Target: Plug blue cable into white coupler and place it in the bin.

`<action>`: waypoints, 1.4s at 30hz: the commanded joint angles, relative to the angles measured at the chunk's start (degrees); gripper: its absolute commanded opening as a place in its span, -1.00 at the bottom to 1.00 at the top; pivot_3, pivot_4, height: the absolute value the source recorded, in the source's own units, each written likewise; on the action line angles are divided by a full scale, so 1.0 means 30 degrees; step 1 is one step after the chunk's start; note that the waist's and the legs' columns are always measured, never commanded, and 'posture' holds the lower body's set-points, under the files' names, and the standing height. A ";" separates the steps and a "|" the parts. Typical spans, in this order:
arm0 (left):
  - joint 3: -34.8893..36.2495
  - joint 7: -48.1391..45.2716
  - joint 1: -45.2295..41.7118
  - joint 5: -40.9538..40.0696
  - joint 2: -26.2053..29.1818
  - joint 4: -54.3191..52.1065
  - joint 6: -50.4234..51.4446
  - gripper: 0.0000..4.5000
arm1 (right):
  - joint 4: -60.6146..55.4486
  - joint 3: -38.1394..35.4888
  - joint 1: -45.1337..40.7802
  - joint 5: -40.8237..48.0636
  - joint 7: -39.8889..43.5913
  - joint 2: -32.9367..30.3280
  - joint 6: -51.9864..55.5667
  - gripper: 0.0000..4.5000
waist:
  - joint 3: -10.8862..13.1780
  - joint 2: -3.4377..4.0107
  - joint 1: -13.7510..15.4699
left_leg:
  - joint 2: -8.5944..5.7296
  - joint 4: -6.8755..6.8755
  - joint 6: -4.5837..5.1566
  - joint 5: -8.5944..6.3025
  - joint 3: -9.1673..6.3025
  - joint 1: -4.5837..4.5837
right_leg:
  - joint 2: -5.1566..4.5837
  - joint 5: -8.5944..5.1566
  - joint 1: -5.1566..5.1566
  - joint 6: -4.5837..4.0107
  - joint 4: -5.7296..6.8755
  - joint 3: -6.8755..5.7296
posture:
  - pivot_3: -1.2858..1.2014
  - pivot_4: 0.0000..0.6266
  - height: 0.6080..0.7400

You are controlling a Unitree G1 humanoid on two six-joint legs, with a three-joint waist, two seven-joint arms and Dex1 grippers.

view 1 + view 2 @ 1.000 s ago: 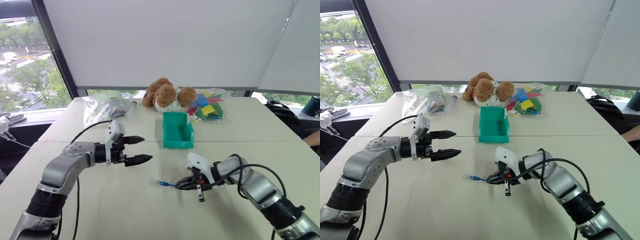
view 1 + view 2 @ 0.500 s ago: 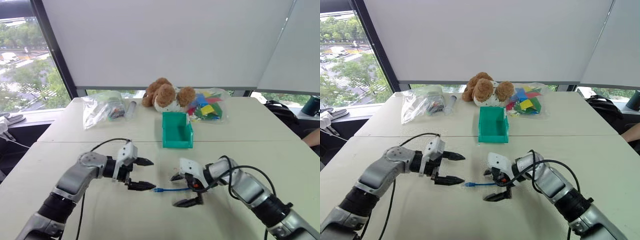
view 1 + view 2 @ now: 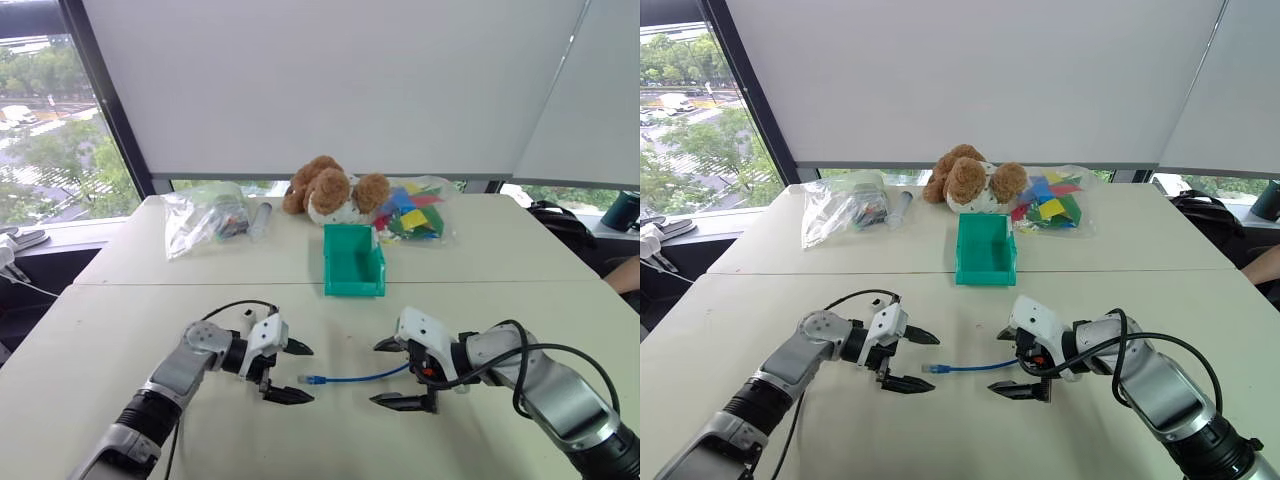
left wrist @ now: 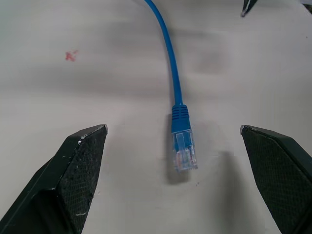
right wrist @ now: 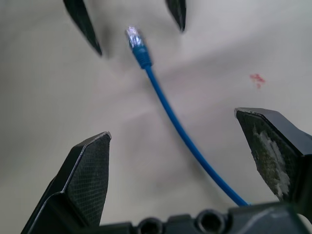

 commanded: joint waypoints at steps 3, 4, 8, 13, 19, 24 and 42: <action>-0.0350 -0.0031 0.0745 0.0931 0.0235 -0.0126 -0.1194 0.18 | -0.0829 -0.0713 -0.0203 0.0516 -0.0690 -0.0059 0.0226 1.00 | -0.0004 0.0000 -0.0002 | 0.0001 0.0000 0.0000 0.0000 -0.0001 0.0002 | -0.0004 0.0000 0.0002 0.0000 0.0001 0.0000 | 0.03 -0.52 1.00; -0.0413 -0.0045 0.0878 0.1128 0.0336 -0.0121 -0.1477 -0.06 | -0.0831 -0.0713 -0.0231 0.0546 -0.0751 -0.0101 0.0231 1.00 | -0.0005 0.0000 -0.0004 | 0.0000 0.0000 0.0001 -0.0001 0.0000 0.0002 | -0.0008 0.0000 0.0002 0.0000 0.0000 0.0000 | 0.03 -0.52 1.00; -0.0470 -0.0048 0.1088 0.1561 0.0638 -0.0028 -0.2122 -0.99 | -0.1101 -0.0909 -0.0192 0.0915 -0.0994 -0.0141 0.0489 1.00 | -0.0008 0.0003 -0.0007 | 0.0001 -0.0001 0.0002 -0.0002 -0.0001 0.0004 | -0.0011 0.0000 0.0002 -0.0001 -0.0001 -0.0001 | 0.03 -0.52 1.00; 0.0363 0.0528 0.0440 0.0830 0.0457 -0.0705 -0.1116 -1.00 | -0.2578 -0.3728 0.1300 0.3911 -0.1946 0.0809 0.3024 1.00 | -0.0009 0.0000 0.0009 | 0.0007 -0.0003 0.0006 -0.0004 -0.0005 0.0003 | -0.0015 -0.0001 0.0003 -0.0001 -0.0001 -0.0002 | 0.03 -0.52 1.00; 0.2054 0.2284 -0.1469 -0.0616 -0.0966 -0.1409 0.0212 -1.00 | -0.4040 -0.8674 0.2980 0.9537 -0.4879 0.4158 0.8177 1.00 | -0.0007 -0.0009 0.0367 | 0.0003 0.0007 0.0006 -0.0004 -0.0019 -0.0003 | -0.0027 0.0004 0.0010 0.0002 0.0001 -0.0001 | 0.03 -0.52 1.00; 0.2516 0.2791 -0.2493 -0.0809 -0.1581 -0.1515 -0.0035 -1.00 | -0.4018 -0.9698 0.3322 1.1610 -0.7120 0.5699 0.9871 1.00 | -0.0009 -0.0005 0.0385 | -0.0004 0.0013 0.0014 -0.0009 -0.0016 -0.0005 | -0.0030 0.0005 0.0012 0.0001 -0.0004 0.0000 | 0.03 -0.52 1.00; 0.2680 0.3138 -0.2730 -0.0521 -0.2073 -0.1334 -0.0984 -1.00 | 0.2240 -1.0760 -0.0848 1.4699 -1.5496 1.4501 1.0496 1.00 | -0.0011 0.0007 0.0299 | -0.0009 0.0004 0.0014 -0.0008 -0.0013 -0.0008 | 0.0012 0.0005 -0.0006 0.0003 0.0023 -0.0009 | 0.03 -0.52 1.00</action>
